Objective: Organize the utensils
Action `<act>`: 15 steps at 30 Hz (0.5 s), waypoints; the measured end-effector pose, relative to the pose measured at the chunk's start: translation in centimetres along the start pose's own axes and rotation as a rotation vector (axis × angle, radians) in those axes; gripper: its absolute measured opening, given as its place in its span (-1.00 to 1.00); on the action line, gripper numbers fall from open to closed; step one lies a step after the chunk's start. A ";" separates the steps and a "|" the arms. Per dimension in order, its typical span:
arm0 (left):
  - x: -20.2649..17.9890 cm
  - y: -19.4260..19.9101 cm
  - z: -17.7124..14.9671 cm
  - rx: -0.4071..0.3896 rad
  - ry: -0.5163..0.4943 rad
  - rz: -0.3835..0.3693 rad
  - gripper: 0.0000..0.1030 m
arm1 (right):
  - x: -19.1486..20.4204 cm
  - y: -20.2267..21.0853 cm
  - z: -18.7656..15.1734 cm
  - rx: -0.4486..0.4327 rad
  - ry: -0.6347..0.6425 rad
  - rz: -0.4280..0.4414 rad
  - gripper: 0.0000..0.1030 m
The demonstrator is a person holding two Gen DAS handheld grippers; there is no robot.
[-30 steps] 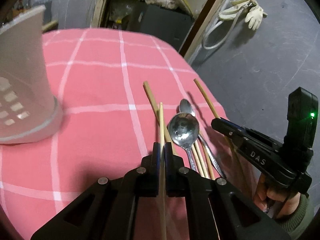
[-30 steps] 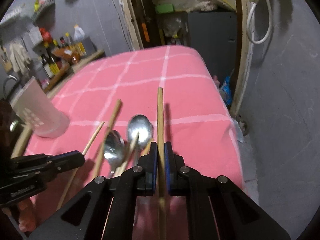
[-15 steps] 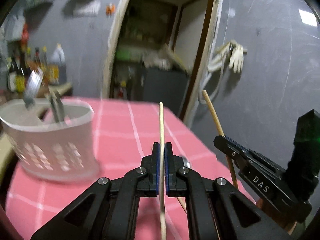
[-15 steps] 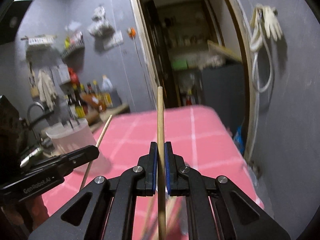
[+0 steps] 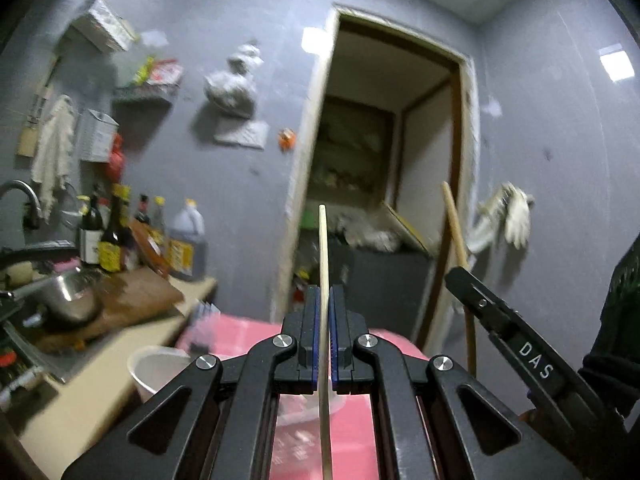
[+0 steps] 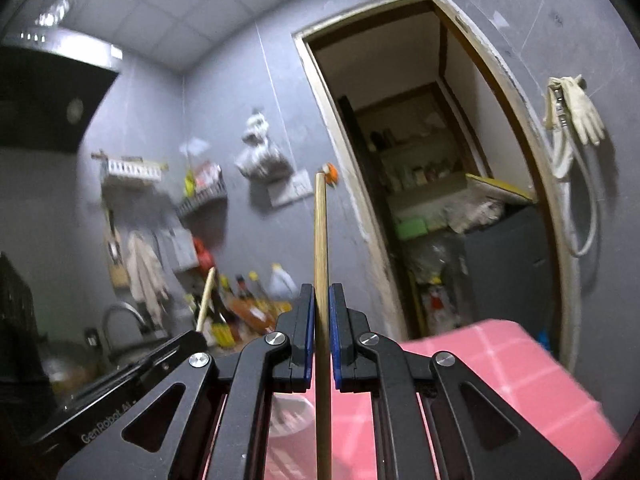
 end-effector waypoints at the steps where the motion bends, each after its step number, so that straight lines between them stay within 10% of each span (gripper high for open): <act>1: 1.3 -0.5 0.5 -0.013 0.022 0.014 -0.96 | 0.3 -0.6 0.1 -0.016 -0.008 0.010 -0.90; 15: 13.3 -3.9 5.0 -0.116 0.228 0.152 -0.96 | -0.6 -7.5 -0.8 -0.080 -0.077 0.039 -0.90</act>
Point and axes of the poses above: each gripper's, at about its wrist camera, not at the fingertips, and y roughly against the way its jaws point, x to its left, z to its top, the point moved 7 cm from there along -y, roughly the way its jaws point, and after that the axes turned 8 degrees about z, right-handed, at the moved point
